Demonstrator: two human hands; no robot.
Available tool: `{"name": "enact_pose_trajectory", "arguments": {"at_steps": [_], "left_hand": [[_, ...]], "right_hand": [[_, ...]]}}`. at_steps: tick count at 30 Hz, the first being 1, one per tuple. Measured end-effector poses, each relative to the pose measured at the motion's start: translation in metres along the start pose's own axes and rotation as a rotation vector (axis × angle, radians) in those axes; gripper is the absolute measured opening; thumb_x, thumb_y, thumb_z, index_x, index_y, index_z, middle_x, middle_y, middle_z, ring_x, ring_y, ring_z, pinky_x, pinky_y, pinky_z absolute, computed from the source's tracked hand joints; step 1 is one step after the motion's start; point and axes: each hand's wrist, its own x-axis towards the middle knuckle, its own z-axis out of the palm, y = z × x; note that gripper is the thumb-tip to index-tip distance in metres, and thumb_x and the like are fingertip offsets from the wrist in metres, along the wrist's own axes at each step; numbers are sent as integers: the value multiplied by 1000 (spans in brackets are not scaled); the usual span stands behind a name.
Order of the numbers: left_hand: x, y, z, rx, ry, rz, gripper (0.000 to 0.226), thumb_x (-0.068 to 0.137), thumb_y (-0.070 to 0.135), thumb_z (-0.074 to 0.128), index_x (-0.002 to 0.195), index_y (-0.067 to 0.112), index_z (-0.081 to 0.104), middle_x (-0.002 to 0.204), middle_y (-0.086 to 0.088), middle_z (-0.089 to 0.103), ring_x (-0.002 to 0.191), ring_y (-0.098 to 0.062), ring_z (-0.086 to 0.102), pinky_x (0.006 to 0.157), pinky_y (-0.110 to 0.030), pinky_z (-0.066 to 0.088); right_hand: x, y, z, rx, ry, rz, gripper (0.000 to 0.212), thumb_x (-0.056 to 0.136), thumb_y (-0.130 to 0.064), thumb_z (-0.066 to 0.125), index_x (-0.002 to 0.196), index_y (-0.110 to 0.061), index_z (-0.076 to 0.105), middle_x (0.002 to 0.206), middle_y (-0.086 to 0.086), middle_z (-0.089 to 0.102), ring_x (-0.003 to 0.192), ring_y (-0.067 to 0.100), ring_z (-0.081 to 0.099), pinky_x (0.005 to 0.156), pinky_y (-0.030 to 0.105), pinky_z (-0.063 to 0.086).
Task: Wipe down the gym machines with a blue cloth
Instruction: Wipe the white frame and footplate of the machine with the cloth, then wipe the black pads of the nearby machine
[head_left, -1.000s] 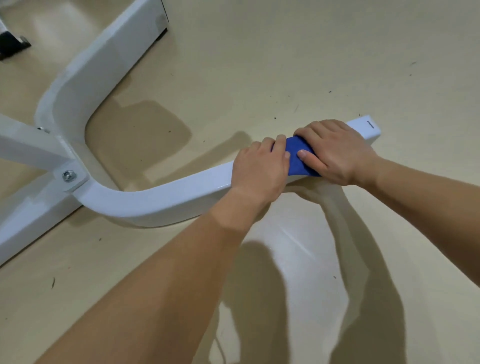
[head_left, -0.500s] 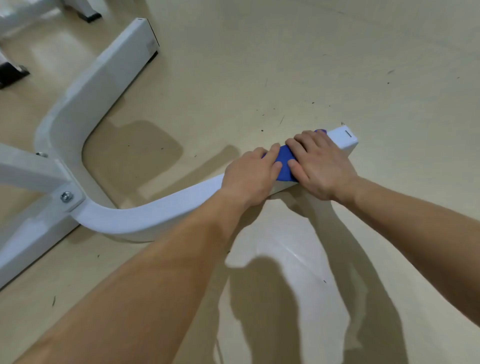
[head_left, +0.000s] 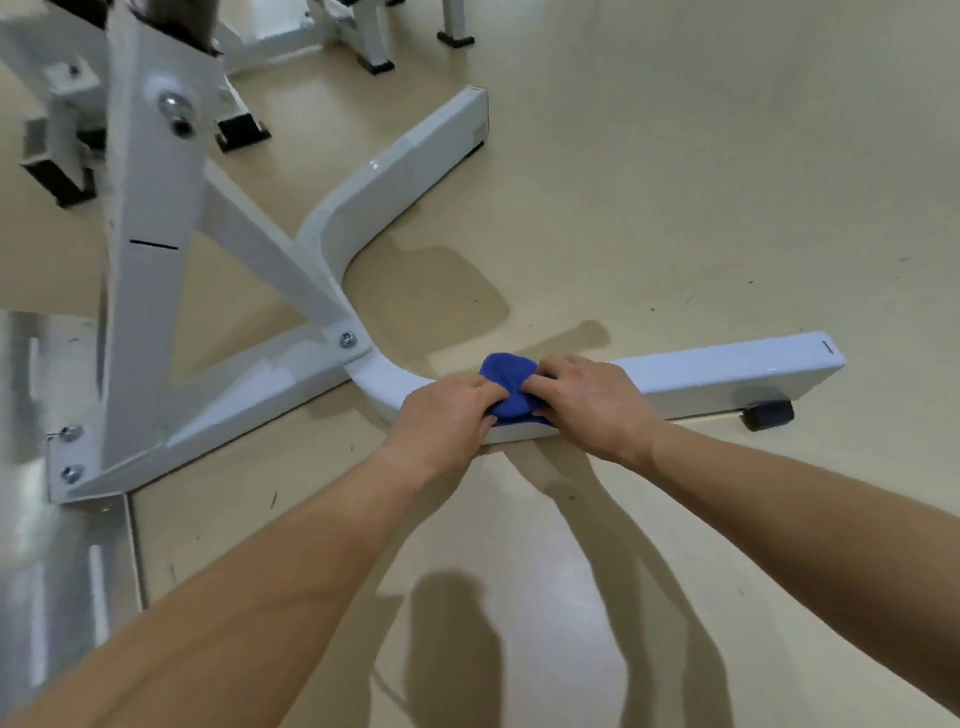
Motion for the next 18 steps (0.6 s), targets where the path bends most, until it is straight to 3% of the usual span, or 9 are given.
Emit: {"name": "enact_pose_trajectory", "arguments": {"at_steps": [3,8,13,18], "left_hand": [[-19,-29,-30,-25,-141,-85,20,94,38,52,110,28,59,99,7,60,92,-19,57,73,-35,46],[-55,-92,-83,-92,-320,-354,30,87,50,55,109,29,60,101,5,64,88,-19,60,79,-39,53],[-122,-119,-132,-108,-398,-472,44,93,44,53,132,25,53,124,0,60,110,-23,57,93,-40,49],[-191,-116,-208,-31,-548,-514,43,95,41,51,134,24,49,127,-2,58,113,-24,56,92,-41,50]], "right_hand": [[20,-30,-22,7,-72,-34,13,99,-33,50,100,-23,58,84,-3,55,74,25,57,52,33,37],[58,-86,-67,40,-185,-73,18,96,-33,46,107,-26,57,94,-5,62,83,23,60,56,31,33],[74,-143,-115,-9,-294,-74,14,95,-33,47,102,-24,55,94,-3,61,81,25,59,59,32,37],[59,-199,-198,-18,-432,-117,9,97,-29,48,101,-25,54,95,-4,61,82,23,60,59,32,38]]}}
